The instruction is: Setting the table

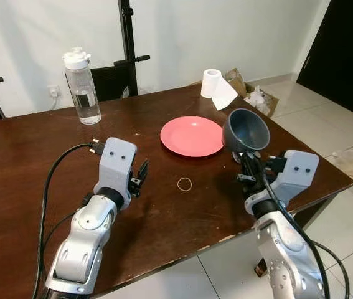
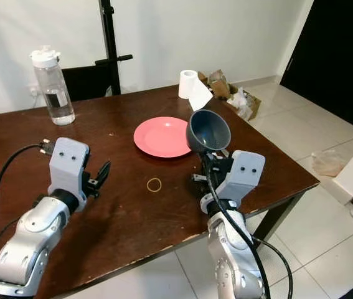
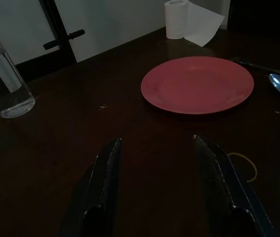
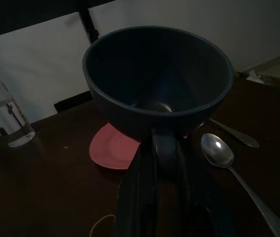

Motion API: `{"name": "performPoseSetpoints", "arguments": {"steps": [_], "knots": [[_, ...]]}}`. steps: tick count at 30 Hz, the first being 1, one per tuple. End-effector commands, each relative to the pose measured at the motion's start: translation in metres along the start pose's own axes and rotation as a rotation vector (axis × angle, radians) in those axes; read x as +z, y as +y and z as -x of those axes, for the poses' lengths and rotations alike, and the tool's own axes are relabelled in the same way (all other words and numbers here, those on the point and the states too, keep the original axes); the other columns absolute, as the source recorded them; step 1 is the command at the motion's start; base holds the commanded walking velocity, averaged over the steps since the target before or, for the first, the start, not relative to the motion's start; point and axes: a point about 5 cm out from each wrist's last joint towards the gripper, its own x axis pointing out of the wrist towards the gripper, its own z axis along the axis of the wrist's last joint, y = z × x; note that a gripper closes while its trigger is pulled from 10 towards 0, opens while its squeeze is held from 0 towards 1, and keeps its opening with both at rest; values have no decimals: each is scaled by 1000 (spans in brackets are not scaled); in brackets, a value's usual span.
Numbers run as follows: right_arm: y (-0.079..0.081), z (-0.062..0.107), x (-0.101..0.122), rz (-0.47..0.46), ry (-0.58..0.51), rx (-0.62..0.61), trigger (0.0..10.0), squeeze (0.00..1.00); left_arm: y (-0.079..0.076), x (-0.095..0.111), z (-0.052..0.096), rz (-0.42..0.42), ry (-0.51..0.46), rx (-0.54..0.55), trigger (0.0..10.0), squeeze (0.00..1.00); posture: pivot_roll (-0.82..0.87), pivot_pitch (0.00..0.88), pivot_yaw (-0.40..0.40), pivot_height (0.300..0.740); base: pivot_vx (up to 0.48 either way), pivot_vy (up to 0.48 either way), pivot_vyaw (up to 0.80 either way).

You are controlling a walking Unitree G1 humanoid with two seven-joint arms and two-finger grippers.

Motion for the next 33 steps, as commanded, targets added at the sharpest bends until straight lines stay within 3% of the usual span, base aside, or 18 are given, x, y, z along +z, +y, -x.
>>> {"name": "performPoseSetpoints", "arguments": {"steps": [1,33], "knots": [[-4,1,-3,12,8,-6,10000,0,-2,-9,2,11,24,3,10000,0,61,51,77,740,0,0,0],[-6,0,-9,34,21,0,10000,0,0,-14,-4,11,22,18,10000,0,45,17,87,740,0,0,0]]}}
